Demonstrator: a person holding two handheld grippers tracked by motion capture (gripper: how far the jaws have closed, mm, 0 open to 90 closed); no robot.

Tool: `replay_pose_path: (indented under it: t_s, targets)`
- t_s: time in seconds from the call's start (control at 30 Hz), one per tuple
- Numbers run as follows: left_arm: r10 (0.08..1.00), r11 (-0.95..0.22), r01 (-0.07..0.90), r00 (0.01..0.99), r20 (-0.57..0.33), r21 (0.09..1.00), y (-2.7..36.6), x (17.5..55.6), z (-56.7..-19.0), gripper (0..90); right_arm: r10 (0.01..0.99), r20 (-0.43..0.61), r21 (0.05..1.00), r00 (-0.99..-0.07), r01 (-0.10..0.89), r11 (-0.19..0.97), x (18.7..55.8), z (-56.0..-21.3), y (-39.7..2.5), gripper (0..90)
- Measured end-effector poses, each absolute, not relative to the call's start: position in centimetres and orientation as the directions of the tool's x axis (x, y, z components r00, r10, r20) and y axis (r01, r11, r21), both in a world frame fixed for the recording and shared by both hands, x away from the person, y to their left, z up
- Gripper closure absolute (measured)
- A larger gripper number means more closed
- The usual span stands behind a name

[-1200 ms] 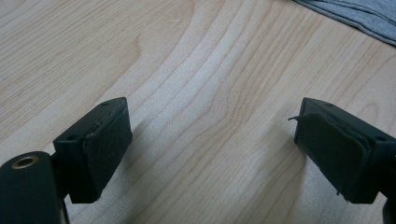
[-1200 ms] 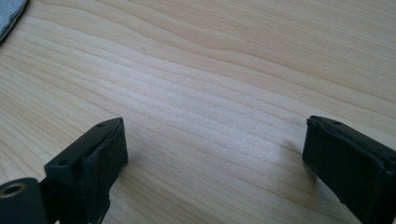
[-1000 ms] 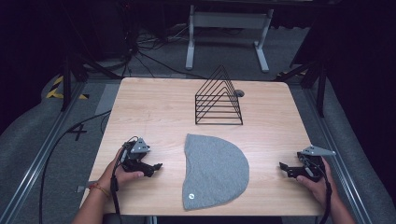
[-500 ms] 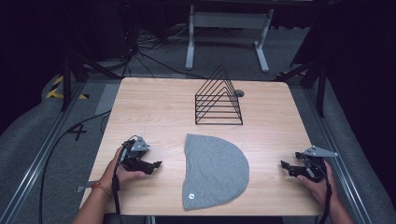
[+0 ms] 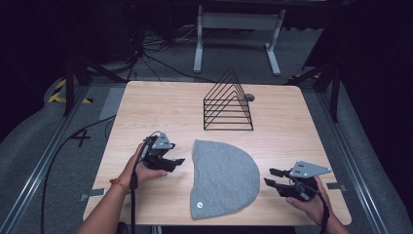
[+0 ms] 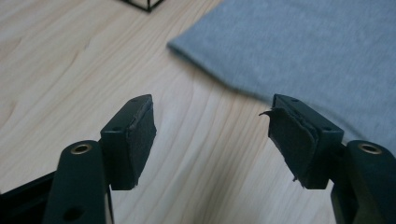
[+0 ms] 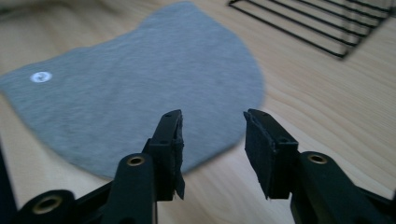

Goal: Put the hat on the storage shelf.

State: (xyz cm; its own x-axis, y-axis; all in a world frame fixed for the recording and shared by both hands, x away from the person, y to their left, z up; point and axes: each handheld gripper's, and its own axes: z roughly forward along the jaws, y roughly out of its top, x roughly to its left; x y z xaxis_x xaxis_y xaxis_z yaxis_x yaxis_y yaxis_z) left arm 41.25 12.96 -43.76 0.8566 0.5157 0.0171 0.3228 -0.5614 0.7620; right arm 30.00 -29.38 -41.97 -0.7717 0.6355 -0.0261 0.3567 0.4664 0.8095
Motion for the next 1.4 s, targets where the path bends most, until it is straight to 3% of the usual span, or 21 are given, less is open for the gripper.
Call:
replay_pose_path:
  t_s: [0.2,0.6,0.8,0.9,1.23,1.4]
  targets:
    - [0.487,-0.581,0.287,0.872,0.042,0.761,10.0,42.7,-43.4,40.2,0.529,-0.021,0.792,-0.848,0.309,0.526,29.5,-42.8,-25.3,69.9]
    - [0.467,-0.653,0.263,0.878,0.105,0.711,5.5,45.4,-45.2,44.7,0.427,0.01,0.734,-0.904,0.297,0.61,28.8,-45.4,-21.8,68.7]
    - [0.437,-0.676,0.276,0.897,0.07,0.683,5.6,45.9,-46.2,58.5,0.445,0.042,0.714,-0.894,0.339,0.612,29.3,-46.3,-22.3,68.5]
    - [0.423,-0.686,0.283,0.905,0.051,0.67,5.8,45.7,-46.1,64.0,0.458,0.007,0.704,-0.889,0.329,0.629,29.5,-46.2,-22.7,69.2]
    - [0.374,-0.793,0.238,0.917,0.138,0.561,5.3,41.7,-45.1,64.5,0.643,-0.035,0.677,-0.765,0.455,0.578,32.5,-45.6,-27.1,66.7]
    - [0.364,-0.792,0.249,0.926,0.103,0.557,5.3,40.1,-45.1,64.7,0.679,-0.036,0.675,-0.733,0.483,0.558,33.8,-45.5,-28.1,65.8]
